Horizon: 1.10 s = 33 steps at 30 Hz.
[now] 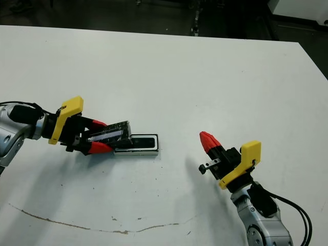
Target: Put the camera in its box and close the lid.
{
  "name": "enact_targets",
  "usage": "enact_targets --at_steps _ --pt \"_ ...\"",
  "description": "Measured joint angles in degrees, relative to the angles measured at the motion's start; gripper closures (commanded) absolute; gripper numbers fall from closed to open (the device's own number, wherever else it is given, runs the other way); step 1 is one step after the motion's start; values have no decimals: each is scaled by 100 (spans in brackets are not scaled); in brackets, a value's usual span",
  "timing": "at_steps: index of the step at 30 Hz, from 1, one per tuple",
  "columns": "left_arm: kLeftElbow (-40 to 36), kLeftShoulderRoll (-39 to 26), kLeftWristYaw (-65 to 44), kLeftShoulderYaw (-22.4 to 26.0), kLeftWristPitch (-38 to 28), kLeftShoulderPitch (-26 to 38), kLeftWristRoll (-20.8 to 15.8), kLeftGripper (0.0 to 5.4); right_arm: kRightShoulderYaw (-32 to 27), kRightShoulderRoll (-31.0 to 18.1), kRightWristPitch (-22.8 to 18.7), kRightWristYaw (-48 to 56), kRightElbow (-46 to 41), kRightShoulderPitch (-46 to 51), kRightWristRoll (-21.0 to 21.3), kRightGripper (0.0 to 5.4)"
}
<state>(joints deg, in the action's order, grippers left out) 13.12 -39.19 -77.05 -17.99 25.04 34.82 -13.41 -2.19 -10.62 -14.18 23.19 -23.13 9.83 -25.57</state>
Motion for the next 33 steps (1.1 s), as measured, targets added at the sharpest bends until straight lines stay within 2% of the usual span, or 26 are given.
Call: enact_targets --at_steps 9,17,27,33 --pt "596 222 -520 -140 -503 268 200 224 6 1 3 -1 -1 14 23 540" --pt "747 481 -487 -136 -490 334 289 224 9 12 4 -4 -2 35 43 540" --pt "312 594 1 -69 -378 34 295 224 1 12 4 4 1 64 22 540" --pt "-122 605 368 27 -95 -280 244 225 0 12 4 15 23 59 -55 540"
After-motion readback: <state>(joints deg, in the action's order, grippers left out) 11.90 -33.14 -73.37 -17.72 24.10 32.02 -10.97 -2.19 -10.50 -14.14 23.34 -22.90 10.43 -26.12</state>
